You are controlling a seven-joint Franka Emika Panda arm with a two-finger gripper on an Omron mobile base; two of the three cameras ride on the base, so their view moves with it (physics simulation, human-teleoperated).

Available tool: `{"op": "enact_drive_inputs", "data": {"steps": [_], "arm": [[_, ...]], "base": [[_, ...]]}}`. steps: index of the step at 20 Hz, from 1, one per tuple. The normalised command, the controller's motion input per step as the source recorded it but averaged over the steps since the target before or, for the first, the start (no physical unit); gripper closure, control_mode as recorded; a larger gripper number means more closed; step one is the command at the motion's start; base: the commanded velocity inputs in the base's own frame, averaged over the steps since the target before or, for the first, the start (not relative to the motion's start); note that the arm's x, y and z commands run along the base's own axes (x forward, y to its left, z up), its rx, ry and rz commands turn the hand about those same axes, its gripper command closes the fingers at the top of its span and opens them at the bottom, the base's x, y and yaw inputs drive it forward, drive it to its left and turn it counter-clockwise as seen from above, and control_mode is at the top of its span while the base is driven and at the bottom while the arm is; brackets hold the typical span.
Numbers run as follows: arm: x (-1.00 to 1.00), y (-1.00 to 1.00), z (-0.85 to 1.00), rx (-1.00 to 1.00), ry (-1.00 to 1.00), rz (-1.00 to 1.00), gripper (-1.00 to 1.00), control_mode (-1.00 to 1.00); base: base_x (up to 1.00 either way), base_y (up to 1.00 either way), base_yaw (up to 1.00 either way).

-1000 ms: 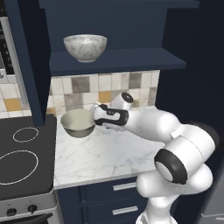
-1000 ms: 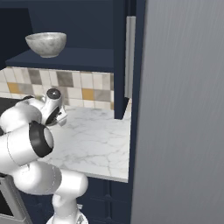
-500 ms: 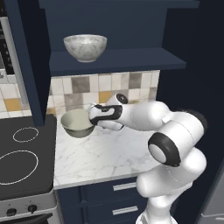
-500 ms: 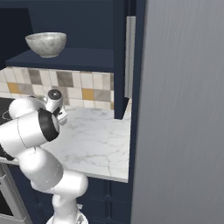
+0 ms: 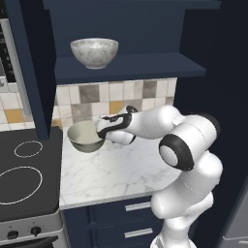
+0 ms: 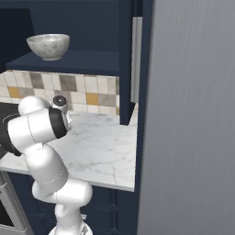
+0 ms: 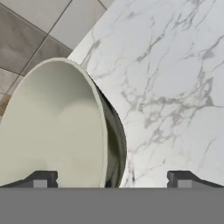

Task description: Open the cabinet. Pick the bowls from the counter and place them in the cabinet. Then close the cabinet.

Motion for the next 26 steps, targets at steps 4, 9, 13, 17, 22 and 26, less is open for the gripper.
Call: {"op": "enact_drive_inputs", "data": {"steps": [4,9,13,17,22,26], "arm": [[0.13,0.07,-0.23,0.00,0.00,0.00,-1.00,-1.00],[0.09,0.08,-0.23,0.00,0.00,0.00,-1.00,-1.00],[0.07,0.28,-0.26,0.00,0.00,0.00,1.00,-1.00],[0.03,0.13,-0.24,0.00,0.00,0.00,1.00,-1.00],[0.02,0.08,-0.36,0.00,0.00,0.00,1.00,-1.00],[-0.25,-0.21,-0.14,0.01,0.00,-0.09,1.00,-1.00]], "base": [[0.00,0.00,0.00],[0.00,0.00,0.00],[0.00,0.00,0.00],[0.00,0.00,0.00],[0.00,0.00,0.00],[0.00,0.00,0.00]]}}
